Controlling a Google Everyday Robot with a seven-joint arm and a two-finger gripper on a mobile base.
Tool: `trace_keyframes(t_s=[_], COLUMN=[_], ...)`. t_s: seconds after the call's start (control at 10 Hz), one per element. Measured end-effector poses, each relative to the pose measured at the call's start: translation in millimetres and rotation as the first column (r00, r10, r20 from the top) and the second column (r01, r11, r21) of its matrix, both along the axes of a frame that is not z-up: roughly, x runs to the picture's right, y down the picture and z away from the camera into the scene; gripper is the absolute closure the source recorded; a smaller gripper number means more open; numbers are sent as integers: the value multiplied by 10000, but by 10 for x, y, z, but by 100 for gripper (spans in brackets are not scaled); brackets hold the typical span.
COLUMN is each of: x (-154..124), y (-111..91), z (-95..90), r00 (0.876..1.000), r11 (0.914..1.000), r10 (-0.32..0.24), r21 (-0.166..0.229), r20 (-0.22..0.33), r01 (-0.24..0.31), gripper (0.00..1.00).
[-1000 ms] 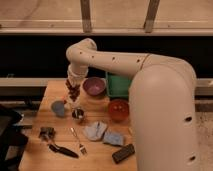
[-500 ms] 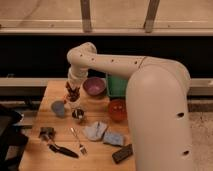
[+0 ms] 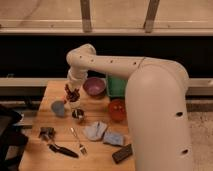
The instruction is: Place grapes in paper cup
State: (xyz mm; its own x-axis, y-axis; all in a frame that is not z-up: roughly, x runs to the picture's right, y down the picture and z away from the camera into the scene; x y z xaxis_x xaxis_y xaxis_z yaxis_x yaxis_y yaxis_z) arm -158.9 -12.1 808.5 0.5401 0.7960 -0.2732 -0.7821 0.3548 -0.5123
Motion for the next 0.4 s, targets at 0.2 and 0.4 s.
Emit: trace_keyframes(t_s=[0.2,0.4], x=[14,3], y=[-3,0], z=[-3,-6], r00=[10000,10000], r11=[10000,10000], r10=[61,45], r21=[13,13], r20=[4,15], r01=[-61,-45], gripper=[38,38])
